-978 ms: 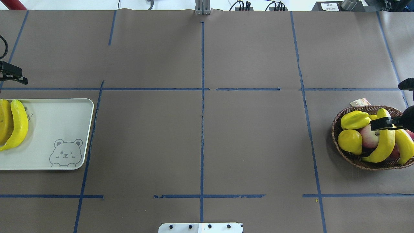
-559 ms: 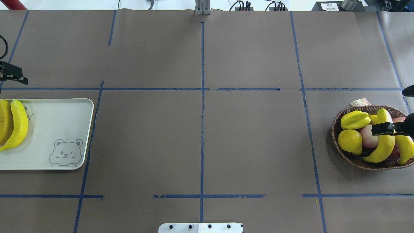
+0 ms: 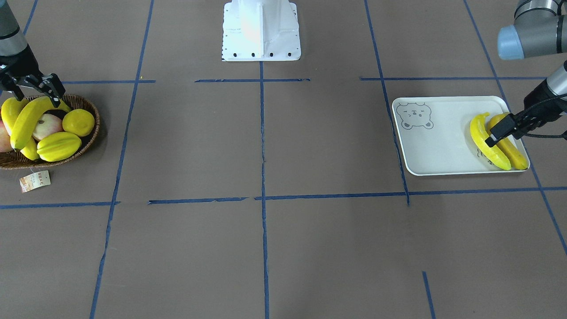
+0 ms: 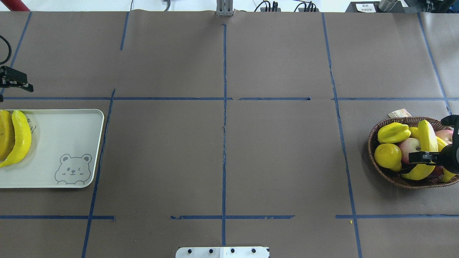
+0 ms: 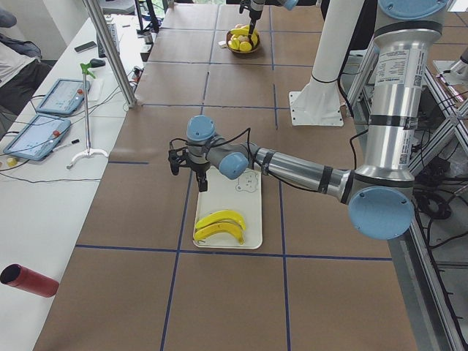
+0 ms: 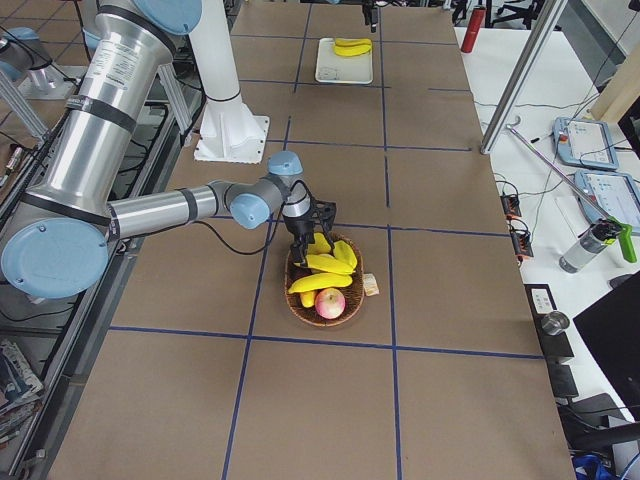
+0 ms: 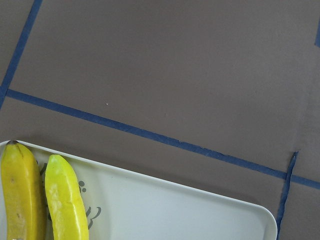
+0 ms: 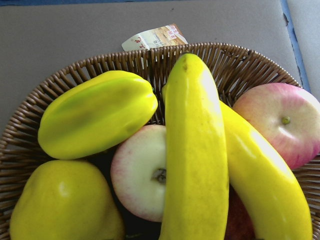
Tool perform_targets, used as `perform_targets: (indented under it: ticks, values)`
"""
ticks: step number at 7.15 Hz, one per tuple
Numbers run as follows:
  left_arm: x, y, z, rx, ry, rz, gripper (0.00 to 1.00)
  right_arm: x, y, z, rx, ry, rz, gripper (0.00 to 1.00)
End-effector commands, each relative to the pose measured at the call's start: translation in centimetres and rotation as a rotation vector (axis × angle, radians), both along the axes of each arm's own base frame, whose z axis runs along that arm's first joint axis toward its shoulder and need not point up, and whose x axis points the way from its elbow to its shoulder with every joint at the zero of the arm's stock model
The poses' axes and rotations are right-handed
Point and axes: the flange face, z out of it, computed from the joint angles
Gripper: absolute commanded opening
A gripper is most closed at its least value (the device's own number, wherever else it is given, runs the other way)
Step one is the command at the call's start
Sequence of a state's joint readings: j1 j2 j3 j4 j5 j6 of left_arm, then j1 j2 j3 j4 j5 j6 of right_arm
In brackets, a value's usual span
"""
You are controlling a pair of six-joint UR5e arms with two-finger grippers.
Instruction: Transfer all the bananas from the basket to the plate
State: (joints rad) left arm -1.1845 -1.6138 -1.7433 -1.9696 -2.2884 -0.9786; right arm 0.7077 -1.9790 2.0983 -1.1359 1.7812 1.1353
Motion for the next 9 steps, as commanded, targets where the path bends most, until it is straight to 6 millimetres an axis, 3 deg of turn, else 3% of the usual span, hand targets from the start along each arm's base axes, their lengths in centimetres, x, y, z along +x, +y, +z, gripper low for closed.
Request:
perform_targets:
  ticks: [1,5,6,8,9]
  values:
    - [0.0,0.0,0.0,-0.001,0.0,0.0,1.0,-0.2,-0.1,0.4,-0.01,0.0,0.002,0.73]
    - [0.0,0.0,0.0,-0.001,0.0,0.0,1.0,-1.1,-0.6,0.8,-0.01,0.0,-0.003,0.67]
    - [0.0,0.0,0.1,-0.001,0.0,0.0,1.0,-1.3,-0.7,0.6,-0.007,-0.005,-0.003,0.56]
    - [0.0,0.1,0.0,-0.001,0.0,0.0,1.0,-1.2,-0.7,0.4,-0.005,-0.009,0.001,0.17]
    - [0.0,0.2,-0.2,0.003,0.002,0.0,1.0,-1.0,-0.8,-0.4,0.007,-0.019,0.005,0.08]
